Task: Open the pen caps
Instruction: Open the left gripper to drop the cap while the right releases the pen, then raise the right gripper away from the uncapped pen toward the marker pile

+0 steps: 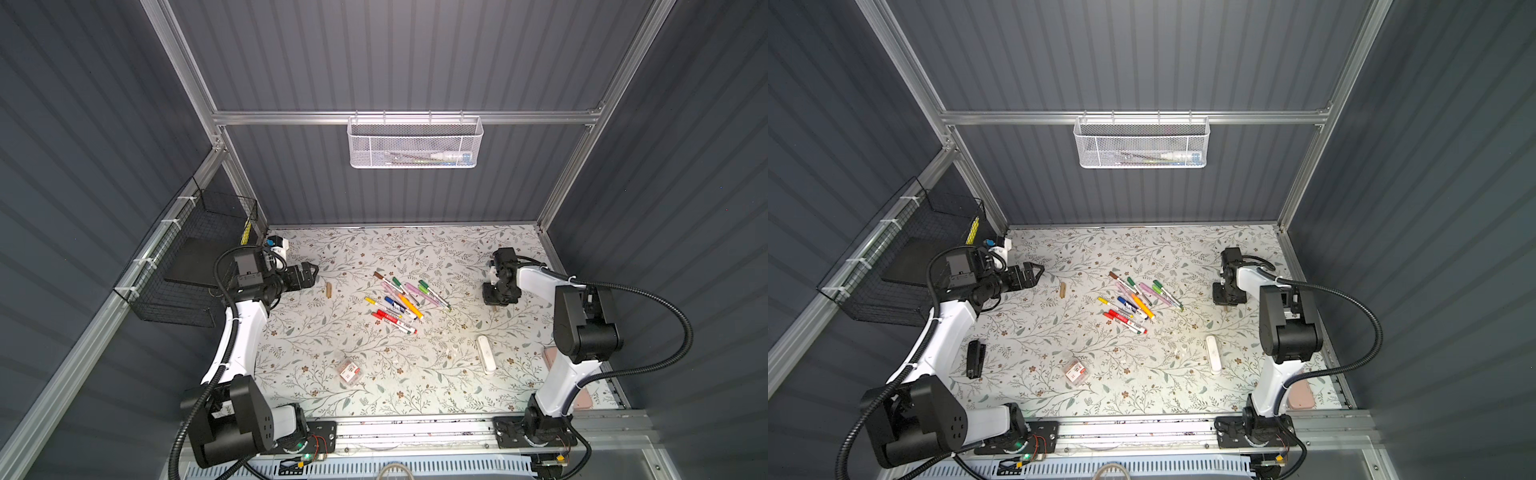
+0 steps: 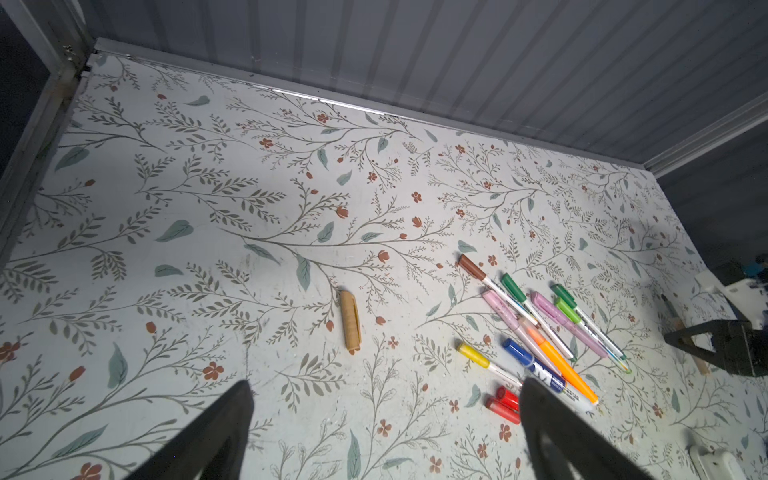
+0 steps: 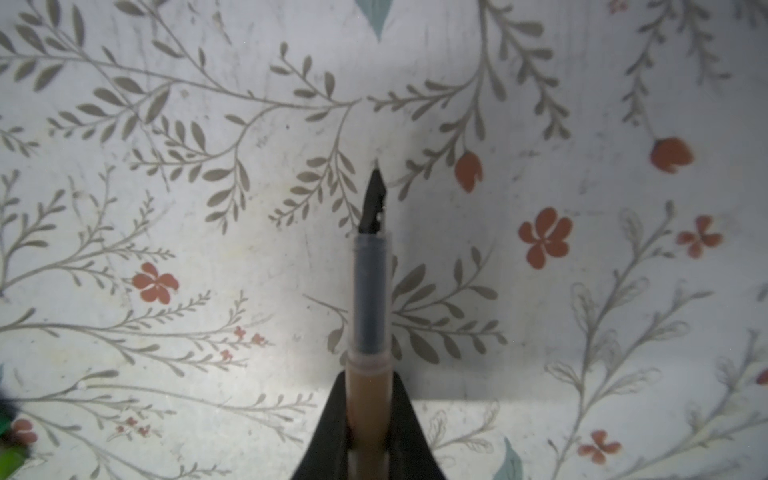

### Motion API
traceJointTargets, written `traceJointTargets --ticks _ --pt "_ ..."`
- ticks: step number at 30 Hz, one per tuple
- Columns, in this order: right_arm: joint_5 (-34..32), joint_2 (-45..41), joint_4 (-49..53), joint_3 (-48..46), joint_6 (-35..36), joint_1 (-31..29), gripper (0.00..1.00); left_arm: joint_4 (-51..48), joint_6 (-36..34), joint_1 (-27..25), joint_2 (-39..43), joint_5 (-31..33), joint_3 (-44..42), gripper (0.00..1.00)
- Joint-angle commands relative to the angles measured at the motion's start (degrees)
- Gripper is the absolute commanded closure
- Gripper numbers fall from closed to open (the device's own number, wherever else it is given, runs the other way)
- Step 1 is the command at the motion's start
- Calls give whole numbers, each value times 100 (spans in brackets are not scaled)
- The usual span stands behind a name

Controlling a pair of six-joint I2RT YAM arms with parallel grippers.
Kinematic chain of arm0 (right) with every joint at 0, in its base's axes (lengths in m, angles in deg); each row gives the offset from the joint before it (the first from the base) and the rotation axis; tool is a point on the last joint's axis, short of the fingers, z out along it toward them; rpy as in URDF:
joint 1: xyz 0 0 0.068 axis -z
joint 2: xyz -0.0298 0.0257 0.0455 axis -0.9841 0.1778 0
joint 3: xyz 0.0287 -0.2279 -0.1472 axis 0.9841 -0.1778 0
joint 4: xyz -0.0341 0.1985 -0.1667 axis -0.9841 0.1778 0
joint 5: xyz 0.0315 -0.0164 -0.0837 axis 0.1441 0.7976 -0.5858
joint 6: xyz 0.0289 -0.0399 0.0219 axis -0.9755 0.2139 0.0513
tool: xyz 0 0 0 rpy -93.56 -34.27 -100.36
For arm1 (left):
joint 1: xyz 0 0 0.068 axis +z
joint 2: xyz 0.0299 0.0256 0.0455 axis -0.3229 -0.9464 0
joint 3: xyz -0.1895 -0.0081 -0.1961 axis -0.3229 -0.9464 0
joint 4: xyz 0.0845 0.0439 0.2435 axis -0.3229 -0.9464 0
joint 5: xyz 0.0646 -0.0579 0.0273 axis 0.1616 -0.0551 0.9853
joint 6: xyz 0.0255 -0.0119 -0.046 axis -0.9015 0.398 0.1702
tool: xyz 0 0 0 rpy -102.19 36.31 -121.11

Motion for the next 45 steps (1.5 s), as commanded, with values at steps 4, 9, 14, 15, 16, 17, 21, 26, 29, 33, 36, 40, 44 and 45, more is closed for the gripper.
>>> traceJointTargets --ticks 4,9,14,15,16,17,21,26,29,33,36,40,44,45 --pt "-158 75 138 74 -26 -32 78 73 189 209 56 -263 -43 0" --pt "-161 53 205 146 -14 -41 74 96 235 280 104 -293 -45 0" --pt "-282 -444 461 272 37 -117 69 119 220 326 153 -351 -98 0" --pt "-303 -586 525 309 66 -156 68 115 215 321 145 -360 -89 0" --pt "-315 -755 574 337 87 -220 67 108 211 326 138 -364 -93 0" --pt "-308 -898 596 358 103 -306 65 98 211 326 137 -369 -89 0" --pt "-247 -1015 725 772 266 -881 56 130 205 326 121 -414 -128 0" --pt "102 -479 779 1529 330 -1319 49 183 201 326 148 -407 -179 0" --pt "187 -50 851 1926 455 -1554 49 197 225 325 188 -436 -183 0" --pt "309 564 1152 2447 650 -1793 49 153 153 325 254 -382 -172 0" --pt "304 905 1303 2674 751 -1901 51 115 92 366 292 -312 -172 0" --pt "387 1099 1259 2687 766 -1960 53 124 144 420 259 -326 -174 0" --pt "406 1273 1252 2677 788 -2007 55 159 181 458 224 -337 -180 0" --pt "403 1303 1256 2673 796 -2012 55 170 188 463 214 -338 -185 0"
